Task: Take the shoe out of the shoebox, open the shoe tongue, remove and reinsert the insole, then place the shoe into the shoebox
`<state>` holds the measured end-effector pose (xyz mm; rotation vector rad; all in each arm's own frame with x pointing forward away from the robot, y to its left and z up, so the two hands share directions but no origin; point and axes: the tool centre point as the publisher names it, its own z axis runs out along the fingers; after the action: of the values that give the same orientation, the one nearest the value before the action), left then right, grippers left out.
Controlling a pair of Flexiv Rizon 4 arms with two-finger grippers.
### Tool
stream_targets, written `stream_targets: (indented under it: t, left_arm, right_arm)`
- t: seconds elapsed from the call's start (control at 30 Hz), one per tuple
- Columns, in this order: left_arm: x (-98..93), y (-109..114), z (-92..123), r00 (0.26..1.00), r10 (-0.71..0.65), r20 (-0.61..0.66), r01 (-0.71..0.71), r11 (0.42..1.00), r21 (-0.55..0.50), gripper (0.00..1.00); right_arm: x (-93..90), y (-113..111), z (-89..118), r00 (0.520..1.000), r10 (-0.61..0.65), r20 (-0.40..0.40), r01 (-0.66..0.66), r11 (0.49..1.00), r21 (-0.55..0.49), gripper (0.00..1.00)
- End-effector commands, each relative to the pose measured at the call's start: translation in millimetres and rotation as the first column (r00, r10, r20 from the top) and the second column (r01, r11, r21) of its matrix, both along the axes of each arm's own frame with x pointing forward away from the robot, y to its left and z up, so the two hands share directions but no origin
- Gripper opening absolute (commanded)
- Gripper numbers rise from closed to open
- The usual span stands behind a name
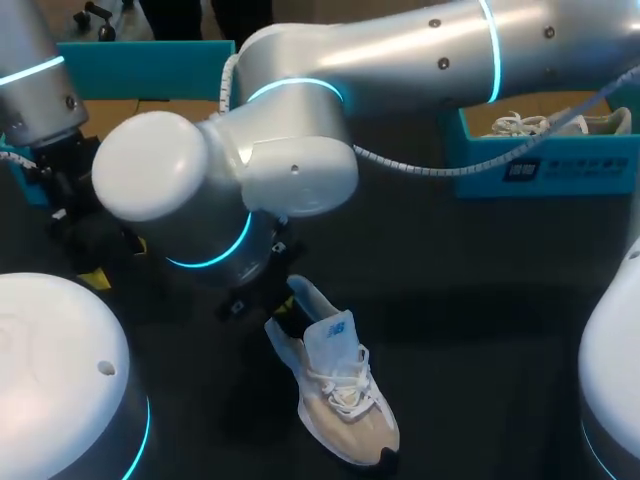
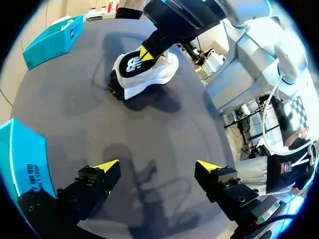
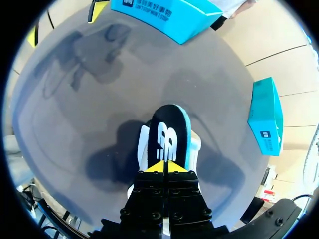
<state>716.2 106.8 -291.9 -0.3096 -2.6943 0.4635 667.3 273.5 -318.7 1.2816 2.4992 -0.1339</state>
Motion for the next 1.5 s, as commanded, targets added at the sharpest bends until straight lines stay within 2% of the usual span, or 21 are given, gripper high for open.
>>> stream_targets:
  t: [0.03, 0.63, 1.1, 1.5]
  left_arm:
    - [-1.4, -0.2, 0.7, 1.0, 0.001, 0.004, -0.001, 1.0, -0.002, 1.0]
    - [-2.6, 1.8, 2.2, 1.0, 0.028, 0.009, -0.028, 1.0, -0.014, 1.0]
    - [2.1, 1.0, -0.5, 1.0, 0.025, 0.004, -0.025, 1.0, -0.01, 1.0]
    - [10.4, 8.2, -9.1, 0.999, 0.025, -0.02, -0.025, 1.0, -0.018, 1.0]
  right_arm:
    - [-3.6, -9.0, -4.9, 1.0, 0.003, 0.011, -0.003, 1.0, 0.012, 0.0]
    - [5.1, -15.8, -34.4, 0.999, 0.023, -0.037, -0.023, 1.0, -0.004, 0.0]
    - [-2.5, -23.6, -56.7, 0.994, -0.022, -0.106, 0.025, 0.999, 0.022, 0.0]
    - [-13.7, -21.0, -17.4, 0.997, -0.069, -0.046, 0.066, 0.996, -0.062, 0.0]
